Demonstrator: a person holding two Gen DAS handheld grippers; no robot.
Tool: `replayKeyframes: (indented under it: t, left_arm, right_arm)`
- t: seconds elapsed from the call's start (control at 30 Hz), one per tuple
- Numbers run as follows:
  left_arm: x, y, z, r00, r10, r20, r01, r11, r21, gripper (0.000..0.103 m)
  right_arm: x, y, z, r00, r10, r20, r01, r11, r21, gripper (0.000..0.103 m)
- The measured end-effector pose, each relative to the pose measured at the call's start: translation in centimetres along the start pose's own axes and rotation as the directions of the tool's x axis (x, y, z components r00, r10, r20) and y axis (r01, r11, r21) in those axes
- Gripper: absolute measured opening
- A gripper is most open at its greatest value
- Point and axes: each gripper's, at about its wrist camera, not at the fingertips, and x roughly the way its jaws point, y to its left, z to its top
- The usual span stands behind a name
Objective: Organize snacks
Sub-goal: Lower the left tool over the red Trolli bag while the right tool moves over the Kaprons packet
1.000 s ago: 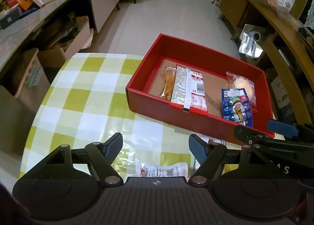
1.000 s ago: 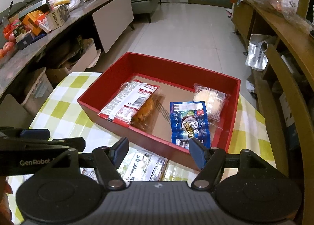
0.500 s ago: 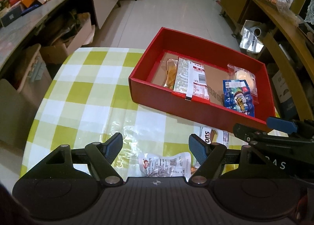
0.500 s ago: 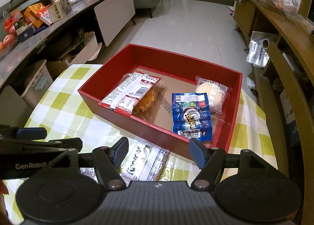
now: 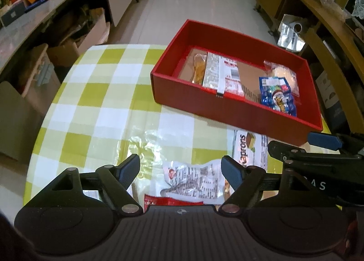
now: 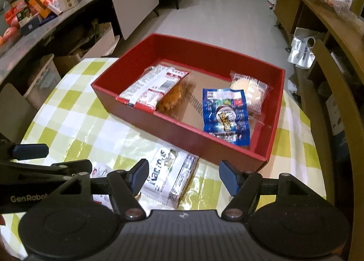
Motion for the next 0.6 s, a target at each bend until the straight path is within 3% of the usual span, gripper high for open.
replayKeyframes:
  t: [0.6]
  left_arm:
    - [0.7, 3.2, -5.1, 0.99, -0.014, -0.138, 0.007, 0.999, -0.054, 0.086]
  right_arm:
    - [0.3, 0.5, -1.0, 0.998, 0.026, -0.049, -0.027, 1.0, -0.011, 0.076]
